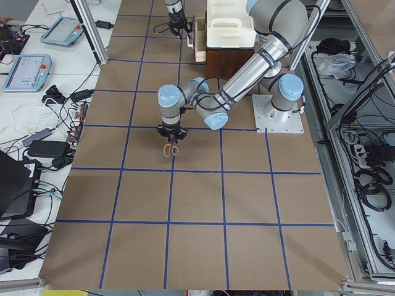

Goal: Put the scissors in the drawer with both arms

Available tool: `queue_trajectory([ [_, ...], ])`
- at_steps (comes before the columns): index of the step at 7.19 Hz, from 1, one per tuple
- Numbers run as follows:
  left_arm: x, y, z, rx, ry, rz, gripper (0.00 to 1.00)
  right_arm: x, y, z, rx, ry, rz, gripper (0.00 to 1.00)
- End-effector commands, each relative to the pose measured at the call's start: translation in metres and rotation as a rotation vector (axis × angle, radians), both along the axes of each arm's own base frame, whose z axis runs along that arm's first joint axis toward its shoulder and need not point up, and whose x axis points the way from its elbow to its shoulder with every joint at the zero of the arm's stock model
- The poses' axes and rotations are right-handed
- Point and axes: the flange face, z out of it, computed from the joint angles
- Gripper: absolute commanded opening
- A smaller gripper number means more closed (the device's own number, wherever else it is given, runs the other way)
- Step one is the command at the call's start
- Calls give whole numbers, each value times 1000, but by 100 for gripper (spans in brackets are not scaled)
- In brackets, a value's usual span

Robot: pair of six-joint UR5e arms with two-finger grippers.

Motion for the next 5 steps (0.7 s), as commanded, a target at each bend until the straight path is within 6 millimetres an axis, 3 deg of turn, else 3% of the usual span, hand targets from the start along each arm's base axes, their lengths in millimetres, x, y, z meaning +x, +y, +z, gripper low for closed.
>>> queue_trajectory([
  [1, -7, 1, 8, 4, 3, 0, 0, 2, -12, -5, -2, -1, -3, 53],
  [3, -10, 3, 14, 8, 8, -3, 0, -5, -25, -3, -13, -10, -15, 53],
  [5, -21, 1, 32, 6, 7, -20, 0, -4, -33, -9, -15, -7, -17, 53],
])
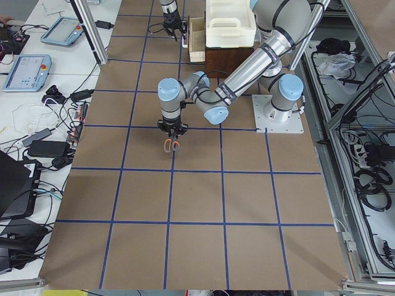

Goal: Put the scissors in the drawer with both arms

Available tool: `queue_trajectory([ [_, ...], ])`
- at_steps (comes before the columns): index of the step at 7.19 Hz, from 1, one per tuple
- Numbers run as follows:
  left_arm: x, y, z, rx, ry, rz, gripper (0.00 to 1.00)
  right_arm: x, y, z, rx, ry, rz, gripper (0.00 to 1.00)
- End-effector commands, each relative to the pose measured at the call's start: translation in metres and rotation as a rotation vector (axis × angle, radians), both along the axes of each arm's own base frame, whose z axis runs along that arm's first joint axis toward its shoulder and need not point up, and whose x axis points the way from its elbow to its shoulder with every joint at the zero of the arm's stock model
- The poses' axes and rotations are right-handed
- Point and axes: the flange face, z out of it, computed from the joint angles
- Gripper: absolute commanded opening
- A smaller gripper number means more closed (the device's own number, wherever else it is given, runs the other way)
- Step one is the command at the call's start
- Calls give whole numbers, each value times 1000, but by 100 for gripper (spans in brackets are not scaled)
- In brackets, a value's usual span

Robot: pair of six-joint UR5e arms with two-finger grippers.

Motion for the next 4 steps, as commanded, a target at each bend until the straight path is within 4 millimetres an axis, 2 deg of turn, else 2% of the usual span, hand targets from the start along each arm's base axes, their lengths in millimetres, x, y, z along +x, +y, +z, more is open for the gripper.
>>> queue_trajectory([
  [1, -15, -1, 25, 21, 14, -20, 0, 3, -13, -8, -3, 1, -2, 53],
  [3, -30, -4, 54, 18, 11, -41, 0, 4, -23, -8, -12, -2, -3, 53],
  [4, -34, -5, 70, 12, 8, -49, 0, -2, -28, -9, -13, -4, -13, 53],
])
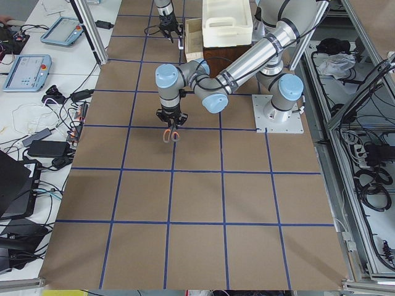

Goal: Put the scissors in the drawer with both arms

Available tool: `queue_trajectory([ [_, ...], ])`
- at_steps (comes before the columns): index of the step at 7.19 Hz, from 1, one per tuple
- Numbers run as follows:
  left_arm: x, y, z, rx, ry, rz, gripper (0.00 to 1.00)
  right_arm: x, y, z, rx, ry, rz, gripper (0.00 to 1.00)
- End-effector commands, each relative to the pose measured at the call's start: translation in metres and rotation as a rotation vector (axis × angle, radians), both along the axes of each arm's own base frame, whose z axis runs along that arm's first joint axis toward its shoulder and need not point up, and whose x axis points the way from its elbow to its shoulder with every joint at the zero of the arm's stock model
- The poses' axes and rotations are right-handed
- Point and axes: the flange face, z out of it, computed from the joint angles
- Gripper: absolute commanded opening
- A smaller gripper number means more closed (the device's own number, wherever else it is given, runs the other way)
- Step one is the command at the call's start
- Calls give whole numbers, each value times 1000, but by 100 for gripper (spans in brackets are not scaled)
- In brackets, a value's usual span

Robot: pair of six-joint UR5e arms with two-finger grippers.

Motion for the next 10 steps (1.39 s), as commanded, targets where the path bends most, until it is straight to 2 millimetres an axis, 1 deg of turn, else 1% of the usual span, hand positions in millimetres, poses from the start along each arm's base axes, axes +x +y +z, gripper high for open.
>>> queue_trajectory([
  [1, -15, -1, 32, 1, 1, -24, 0, -10, -12, 1, -19, -10, -13, 53],
  [2, -22, 1, 40, 5, 3, -33, 0, -9, -16, 6, -35, -14, -13, 53],
  [3, -26, 3, 46, 2, 3, -38, 0, -7, -24, 6, -42, -16, -19, 53],
  [6, -34, 8, 55, 10, 7, -44, 0, -3, -36, 13, -71, -29, -14, 53],
  [7, -35, 8, 59, 3, 3, -43, 0, -1, -41, 11, -87, -35, -14, 53],
  [8, -41, 11, 65, 6, 9, -37, 0, -1, -44, 7, -94, -37, -14, 53],
  [10, -83, 11, 86, 0, 17, -53, 0, -3, -46, 8, -100, -38, -17, 53],
])
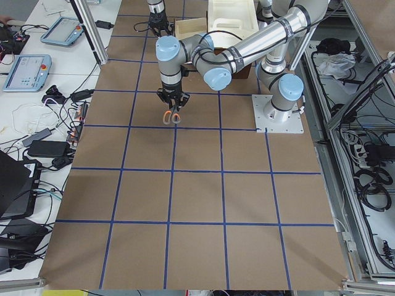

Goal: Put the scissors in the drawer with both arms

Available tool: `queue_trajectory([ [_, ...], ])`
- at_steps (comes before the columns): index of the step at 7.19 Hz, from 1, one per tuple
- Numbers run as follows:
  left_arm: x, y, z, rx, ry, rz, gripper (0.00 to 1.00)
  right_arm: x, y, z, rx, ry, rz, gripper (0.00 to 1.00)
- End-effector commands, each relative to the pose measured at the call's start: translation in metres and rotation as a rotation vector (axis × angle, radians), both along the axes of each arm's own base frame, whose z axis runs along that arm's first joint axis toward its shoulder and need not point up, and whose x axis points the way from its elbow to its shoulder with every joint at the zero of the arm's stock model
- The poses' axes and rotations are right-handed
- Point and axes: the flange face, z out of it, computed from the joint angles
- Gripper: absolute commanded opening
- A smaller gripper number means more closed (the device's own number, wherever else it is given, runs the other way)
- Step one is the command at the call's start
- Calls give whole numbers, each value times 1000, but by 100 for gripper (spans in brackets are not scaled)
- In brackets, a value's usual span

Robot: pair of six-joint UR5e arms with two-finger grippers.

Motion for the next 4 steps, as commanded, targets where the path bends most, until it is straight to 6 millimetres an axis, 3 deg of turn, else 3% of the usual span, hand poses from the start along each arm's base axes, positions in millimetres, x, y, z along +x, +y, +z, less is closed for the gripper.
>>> queue_trajectory([
  [1, -43, 1, 19, -7, 4, -23, 0, -4, -3, 2, -8, -2, -6, 53],
  [2, -53, 2, 21, -2, 6, -24, 0, -10, -5, 10, -16, -7, -36, 60],
  [3, -61, 2, 23, -6, 10, -23, 0, -13, -1, 34, -44, -9, -115, 84],
  [4, -71, 3, 27, -12, 8, -18, 0, -25, 6, 74, -91, -15, -206, 97],
])
